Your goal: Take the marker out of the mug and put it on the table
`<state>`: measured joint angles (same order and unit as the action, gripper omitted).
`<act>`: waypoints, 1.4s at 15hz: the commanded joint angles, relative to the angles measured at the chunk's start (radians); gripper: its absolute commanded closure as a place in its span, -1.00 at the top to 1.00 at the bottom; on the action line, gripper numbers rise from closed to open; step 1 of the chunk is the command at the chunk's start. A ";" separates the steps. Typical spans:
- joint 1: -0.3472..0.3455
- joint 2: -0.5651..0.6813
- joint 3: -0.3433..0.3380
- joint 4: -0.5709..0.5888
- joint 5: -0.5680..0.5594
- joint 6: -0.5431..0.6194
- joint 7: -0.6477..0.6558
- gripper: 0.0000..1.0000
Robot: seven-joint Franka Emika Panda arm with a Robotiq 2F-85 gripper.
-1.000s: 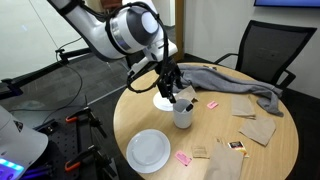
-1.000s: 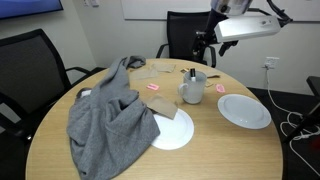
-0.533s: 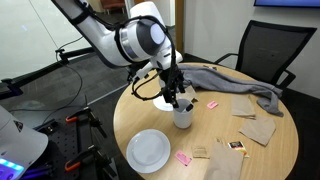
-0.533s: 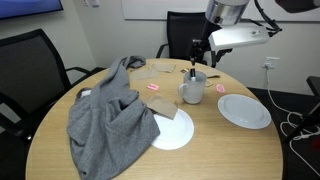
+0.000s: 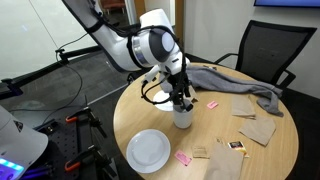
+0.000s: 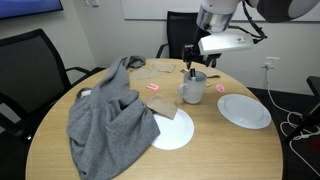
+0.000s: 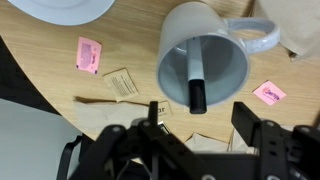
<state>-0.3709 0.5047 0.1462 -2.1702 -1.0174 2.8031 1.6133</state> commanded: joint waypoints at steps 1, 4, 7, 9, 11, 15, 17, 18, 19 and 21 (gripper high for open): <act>-0.006 0.045 -0.001 0.055 0.001 0.018 -0.009 0.44; -0.005 0.068 0.001 0.082 0.003 0.012 -0.011 0.36; -0.003 0.087 0.001 0.101 0.002 0.008 -0.010 0.22; -0.002 0.096 0.001 0.109 0.000 0.009 -0.009 -0.25; -0.001 0.102 0.000 0.114 -0.002 0.009 -0.007 -0.35; 0.000 0.108 0.000 0.117 -0.004 0.010 -0.005 -0.94; 0.002 0.098 0.000 0.106 -0.010 0.013 -0.003 -0.89; 0.005 0.091 -0.002 0.099 -0.015 0.016 0.001 -0.89; 0.006 0.078 -0.001 0.085 -0.018 0.016 0.002 -0.89; 0.013 0.037 -0.004 0.050 -0.037 0.022 0.016 -0.89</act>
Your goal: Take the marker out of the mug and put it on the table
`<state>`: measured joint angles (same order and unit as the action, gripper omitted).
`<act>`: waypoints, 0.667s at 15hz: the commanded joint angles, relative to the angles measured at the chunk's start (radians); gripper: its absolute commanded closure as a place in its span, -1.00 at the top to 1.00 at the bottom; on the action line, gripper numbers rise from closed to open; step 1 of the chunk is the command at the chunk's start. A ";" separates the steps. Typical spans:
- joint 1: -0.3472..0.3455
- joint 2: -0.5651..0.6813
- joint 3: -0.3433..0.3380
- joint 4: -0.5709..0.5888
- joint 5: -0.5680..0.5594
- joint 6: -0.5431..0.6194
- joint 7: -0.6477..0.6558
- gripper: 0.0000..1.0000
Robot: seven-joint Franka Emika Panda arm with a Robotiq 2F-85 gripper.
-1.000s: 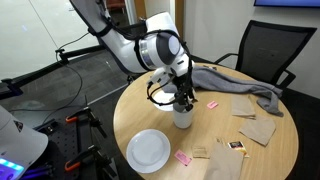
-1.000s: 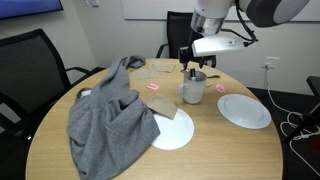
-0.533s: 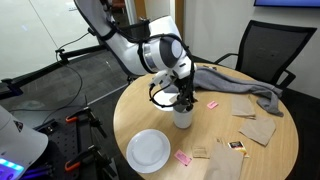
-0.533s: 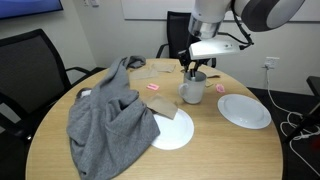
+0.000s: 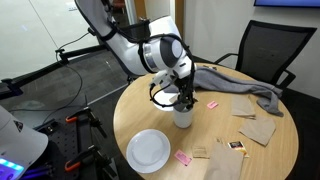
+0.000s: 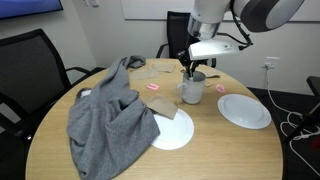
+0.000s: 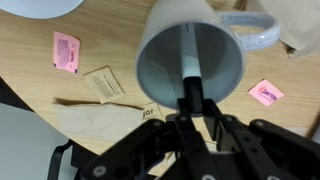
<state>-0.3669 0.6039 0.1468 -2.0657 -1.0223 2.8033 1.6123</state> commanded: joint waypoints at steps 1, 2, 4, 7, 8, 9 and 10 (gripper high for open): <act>0.009 -0.087 -0.002 -0.075 -0.043 0.025 0.014 -0.89; 0.012 -0.109 -0.001 -0.089 -0.052 0.025 0.016 -0.89; 0.014 -0.164 0.005 -0.124 -0.060 0.017 0.012 -0.89; 0.007 -0.241 0.025 -0.170 -0.042 0.001 -0.022 -0.89; 0.002 -0.268 0.035 -0.184 -0.028 -0.007 -0.043 -0.89; -0.003 -0.291 0.047 -0.198 -0.010 -0.010 -0.074 -0.89; -0.010 -0.313 0.060 -0.216 0.011 -0.012 -0.111 -0.89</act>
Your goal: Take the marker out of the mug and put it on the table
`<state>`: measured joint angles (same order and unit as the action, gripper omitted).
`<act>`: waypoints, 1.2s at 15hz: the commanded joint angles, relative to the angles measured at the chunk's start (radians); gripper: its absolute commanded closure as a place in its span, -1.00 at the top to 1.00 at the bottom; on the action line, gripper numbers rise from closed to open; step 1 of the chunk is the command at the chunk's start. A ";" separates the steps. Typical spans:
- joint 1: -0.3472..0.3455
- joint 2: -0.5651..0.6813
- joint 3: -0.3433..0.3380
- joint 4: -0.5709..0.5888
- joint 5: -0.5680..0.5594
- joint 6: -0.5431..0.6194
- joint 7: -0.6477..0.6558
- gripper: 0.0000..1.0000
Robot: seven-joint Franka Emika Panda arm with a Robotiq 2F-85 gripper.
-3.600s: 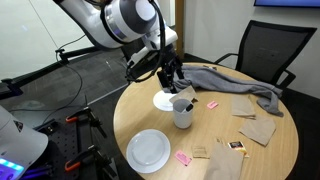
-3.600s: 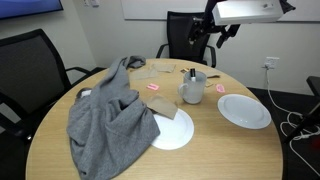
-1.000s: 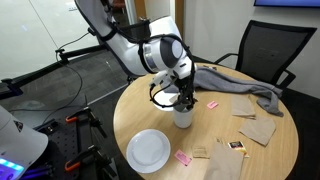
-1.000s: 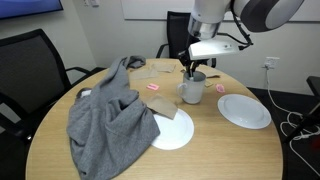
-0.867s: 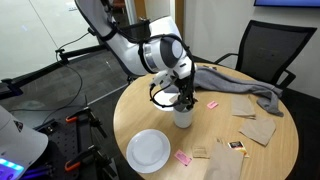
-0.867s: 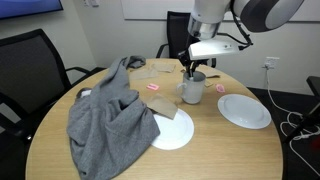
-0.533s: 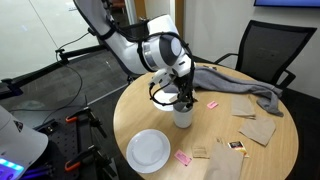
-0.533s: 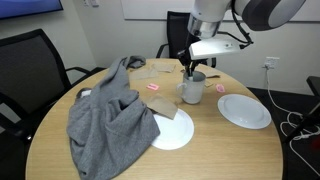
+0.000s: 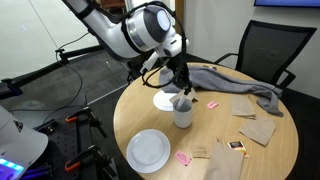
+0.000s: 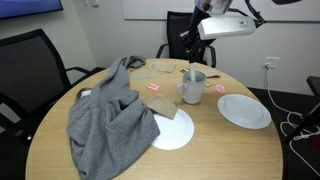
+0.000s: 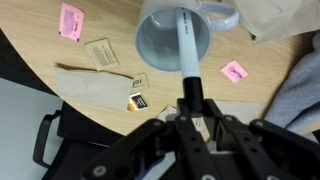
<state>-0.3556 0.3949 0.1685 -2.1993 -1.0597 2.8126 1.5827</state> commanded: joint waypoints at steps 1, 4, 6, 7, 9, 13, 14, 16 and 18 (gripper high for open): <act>-0.029 -0.127 0.056 -0.101 0.078 -0.024 -0.135 -0.89; 0.097 -0.217 -0.056 -0.173 0.262 0.001 -0.347 -0.89; 0.025 -0.254 0.029 -0.183 0.273 -0.030 -0.397 -0.89; 0.026 -0.280 0.034 -0.193 0.283 -0.026 -0.410 -0.89; 0.029 -0.313 0.038 -0.205 0.310 -0.023 -0.443 -0.89; 0.148 -0.364 -0.049 -0.245 0.480 -0.033 -0.647 -0.89; 0.163 -0.364 -0.053 -0.247 0.544 -0.043 -0.718 -0.89; 0.218 -0.368 -0.081 -0.250 0.687 -0.086 -0.877 -0.89; 0.261 -0.379 -0.101 -0.237 0.765 -0.165 -0.976 -0.89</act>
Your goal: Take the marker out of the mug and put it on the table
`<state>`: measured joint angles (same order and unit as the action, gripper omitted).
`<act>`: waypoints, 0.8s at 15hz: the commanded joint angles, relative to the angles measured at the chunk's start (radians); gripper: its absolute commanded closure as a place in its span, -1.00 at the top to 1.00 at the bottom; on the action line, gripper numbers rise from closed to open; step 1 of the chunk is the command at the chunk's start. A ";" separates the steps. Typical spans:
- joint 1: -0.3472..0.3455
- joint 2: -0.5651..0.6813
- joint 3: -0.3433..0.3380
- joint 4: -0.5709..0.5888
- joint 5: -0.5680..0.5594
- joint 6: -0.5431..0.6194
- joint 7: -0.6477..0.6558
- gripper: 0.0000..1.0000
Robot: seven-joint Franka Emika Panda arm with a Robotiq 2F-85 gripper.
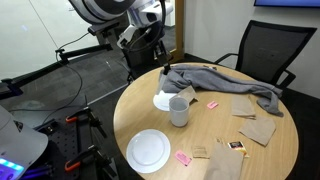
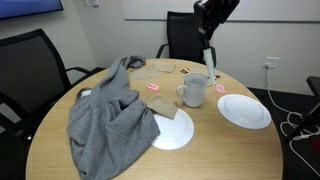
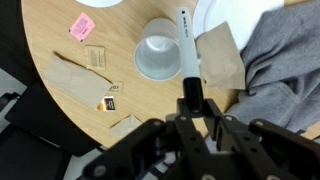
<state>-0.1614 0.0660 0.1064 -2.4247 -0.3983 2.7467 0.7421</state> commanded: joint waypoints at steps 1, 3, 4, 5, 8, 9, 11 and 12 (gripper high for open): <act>0.081 -0.050 -0.051 -0.006 0.118 -0.127 -0.165 -0.89; 0.106 -0.046 -0.064 0.008 0.123 -0.188 -0.205 -0.89; 0.115 -0.040 -0.068 0.017 0.119 -0.216 -0.222 -0.89; 0.125 -0.031 -0.068 0.027 0.121 -0.244 -0.249 -0.89; 0.148 -0.001 -0.064 0.059 0.120 -0.324 -0.338 -0.89; 0.153 0.010 -0.063 0.068 0.123 -0.340 -0.375 -0.89; 0.167 0.034 -0.059 0.090 0.130 -0.369 -0.446 -0.89; 0.171 0.047 -0.059 0.099 0.135 -0.374 -0.482 -0.89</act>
<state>-0.0153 0.0724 0.0556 -2.3767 -0.2947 2.4282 0.3695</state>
